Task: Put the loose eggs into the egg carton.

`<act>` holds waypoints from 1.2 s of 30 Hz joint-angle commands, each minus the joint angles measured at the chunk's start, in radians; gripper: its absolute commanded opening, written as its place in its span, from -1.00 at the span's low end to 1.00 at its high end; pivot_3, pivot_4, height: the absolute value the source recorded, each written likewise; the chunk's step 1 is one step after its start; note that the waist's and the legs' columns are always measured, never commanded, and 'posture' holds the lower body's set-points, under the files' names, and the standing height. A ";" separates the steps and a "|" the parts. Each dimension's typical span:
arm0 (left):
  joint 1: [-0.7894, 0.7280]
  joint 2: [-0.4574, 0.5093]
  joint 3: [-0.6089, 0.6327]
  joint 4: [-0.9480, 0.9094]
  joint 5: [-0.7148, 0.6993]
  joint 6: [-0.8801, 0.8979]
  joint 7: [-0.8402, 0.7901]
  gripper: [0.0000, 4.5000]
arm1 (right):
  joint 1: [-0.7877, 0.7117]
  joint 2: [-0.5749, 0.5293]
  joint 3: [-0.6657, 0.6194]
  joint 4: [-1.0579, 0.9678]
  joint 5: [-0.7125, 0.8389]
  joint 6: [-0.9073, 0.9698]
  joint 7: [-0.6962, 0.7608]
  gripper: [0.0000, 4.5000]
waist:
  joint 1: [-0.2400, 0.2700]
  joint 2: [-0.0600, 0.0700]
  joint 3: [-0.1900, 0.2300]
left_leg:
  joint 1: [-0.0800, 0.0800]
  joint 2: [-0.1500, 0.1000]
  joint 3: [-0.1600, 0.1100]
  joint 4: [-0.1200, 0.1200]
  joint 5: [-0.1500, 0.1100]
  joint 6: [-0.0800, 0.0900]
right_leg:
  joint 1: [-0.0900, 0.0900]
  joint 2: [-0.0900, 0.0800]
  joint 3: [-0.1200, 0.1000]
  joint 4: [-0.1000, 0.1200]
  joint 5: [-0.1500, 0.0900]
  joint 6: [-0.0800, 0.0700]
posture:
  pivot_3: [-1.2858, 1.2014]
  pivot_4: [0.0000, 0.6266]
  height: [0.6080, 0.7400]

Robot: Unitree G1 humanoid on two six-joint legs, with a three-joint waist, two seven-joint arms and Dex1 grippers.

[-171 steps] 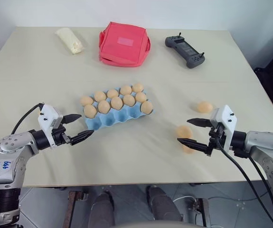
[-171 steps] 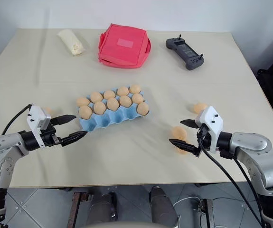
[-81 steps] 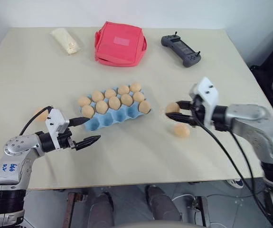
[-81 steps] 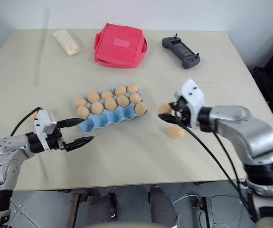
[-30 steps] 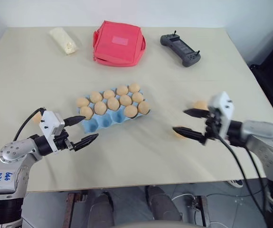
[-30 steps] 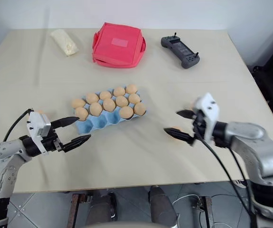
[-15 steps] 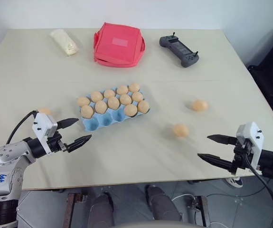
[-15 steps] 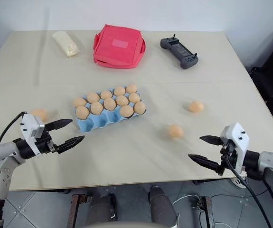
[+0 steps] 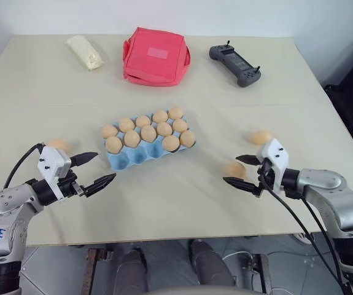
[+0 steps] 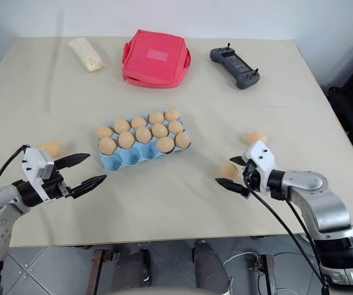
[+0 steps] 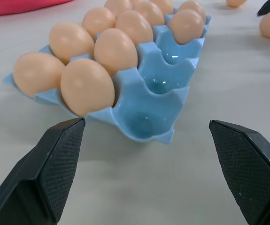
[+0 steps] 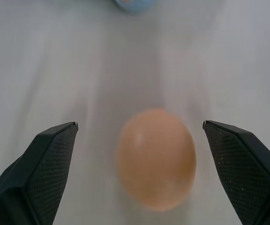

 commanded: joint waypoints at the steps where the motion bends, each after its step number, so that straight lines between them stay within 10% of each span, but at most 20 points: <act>1: 0.025 0.000 0.042 -0.058 -0.019 -0.010 0.015 1.00 | -0.023 -0.009 0.002 0.002 -0.002 0.022 0.008 0.69 | 0.000 0.000 0.000 | 0.000 0.000 0.000 0.000 0.000 0.000 | 0.000 0.000 0.000 0.000 0.000 0.000 | 0.03 -0.52 1.00; 9: 0.071 -0.006 0.070 -0.089 -0.030 -0.007 0.034 1.00 | -0.122 0.009 -0.028 -0.096 0.078 0.090 0.008 -0.30 | -0.005 0.000 0.000 | 0.001 0.000 0.000 0.001 0.000 0.000 | 0.000 0.000 0.000 0.001 0.000 -0.001 | 0.03 -0.52 1.00; 36: 0.133 -0.035 0.112 -0.164 -0.038 -0.007 0.101 1.00 | -0.549 0.587 0.254 0.332 -0.140 -0.085 -0.197 -0.31 | -0.027 0.000 0.000 | 0.000 0.001 0.000 0.000 0.000 -0.001 | -0.002 0.000 -0.002 0.005 0.002 0.004 | 0.03 -0.52 1.00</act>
